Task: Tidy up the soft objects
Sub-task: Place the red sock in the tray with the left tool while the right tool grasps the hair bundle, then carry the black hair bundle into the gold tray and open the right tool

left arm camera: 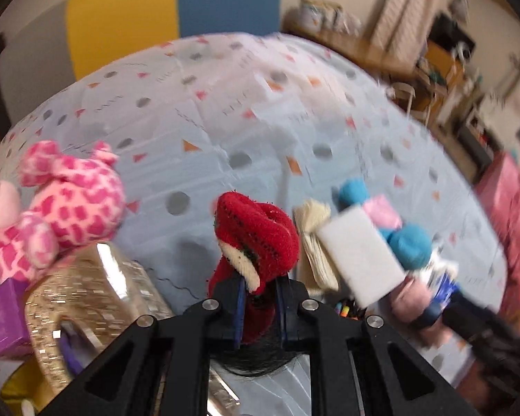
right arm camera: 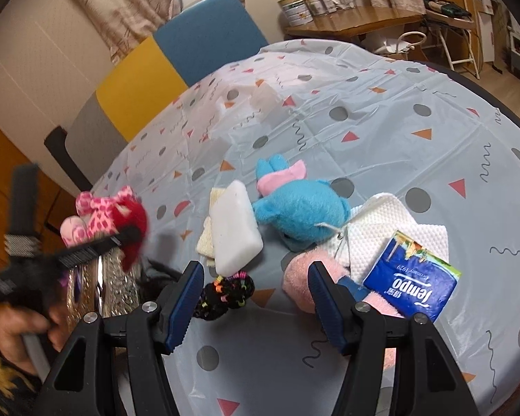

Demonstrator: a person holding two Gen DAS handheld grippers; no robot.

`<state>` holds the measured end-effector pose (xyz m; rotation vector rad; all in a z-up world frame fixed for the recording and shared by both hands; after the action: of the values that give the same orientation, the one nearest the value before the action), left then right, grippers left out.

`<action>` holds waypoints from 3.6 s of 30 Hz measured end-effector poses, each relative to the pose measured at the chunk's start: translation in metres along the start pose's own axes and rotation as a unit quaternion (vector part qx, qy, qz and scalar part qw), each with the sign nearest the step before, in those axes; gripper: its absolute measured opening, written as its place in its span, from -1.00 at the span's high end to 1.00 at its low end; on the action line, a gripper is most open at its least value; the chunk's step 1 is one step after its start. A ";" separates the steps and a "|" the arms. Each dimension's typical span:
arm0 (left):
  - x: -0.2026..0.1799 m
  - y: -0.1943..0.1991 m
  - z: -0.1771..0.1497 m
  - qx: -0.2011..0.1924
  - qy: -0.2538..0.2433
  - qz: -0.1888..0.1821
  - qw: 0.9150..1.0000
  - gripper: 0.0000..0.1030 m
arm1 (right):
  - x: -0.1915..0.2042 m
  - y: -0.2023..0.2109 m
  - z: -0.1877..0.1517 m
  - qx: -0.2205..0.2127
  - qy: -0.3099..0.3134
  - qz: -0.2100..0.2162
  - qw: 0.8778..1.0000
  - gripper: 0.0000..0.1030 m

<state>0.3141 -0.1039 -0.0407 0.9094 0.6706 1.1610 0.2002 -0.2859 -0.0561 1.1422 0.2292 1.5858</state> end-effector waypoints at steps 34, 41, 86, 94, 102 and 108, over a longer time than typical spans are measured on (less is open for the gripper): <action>0.231 0.110 -0.195 -0.058 0.210 0.087 0.972 0.72 | 0.091 -0.116 -0.063 0.179 0.384 -0.052 0.904 -0.23; 0.243 0.109 -0.256 -0.037 0.265 0.078 0.960 0.72 | 0.092 -0.141 -0.064 0.195 0.389 -0.064 0.898 0.37; 0.262 0.215 -0.336 -0.125 0.289 0.258 0.913 -0.64 | 0.319 -0.146 -0.015 0.100 0.312 0.053 0.943 0.55; 0.265 0.224 -0.346 -0.129 0.304 0.263 0.906 -0.71 | 0.340 -0.137 -0.064 0.126 0.341 0.080 0.928 0.55; 0.270 0.229 -0.357 -0.130 0.317 0.276 0.898 -0.79 | 0.352 -0.134 -0.103 0.146 0.355 0.098 0.918 0.55; 0.273 0.233 -0.365 -0.133 0.328 0.284 0.891 -0.80 | 0.361 -0.133 -0.137 0.167 0.368 0.108 0.908 0.55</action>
<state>-0.0242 0.2797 -0.0135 0.4641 0.7741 2.0823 0.2124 0.1202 -0.0197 0.7790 0.9274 2.1897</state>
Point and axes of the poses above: each gripper's, at about its wrist camera, not at the fingertips, and y roughly against the way its jaws point, x to its left, z to its top, the point moved 7 cm from there along -y, roughly the way its jaws point, and after that the axes turned 7 degrees about z, right-handed, at the moved point
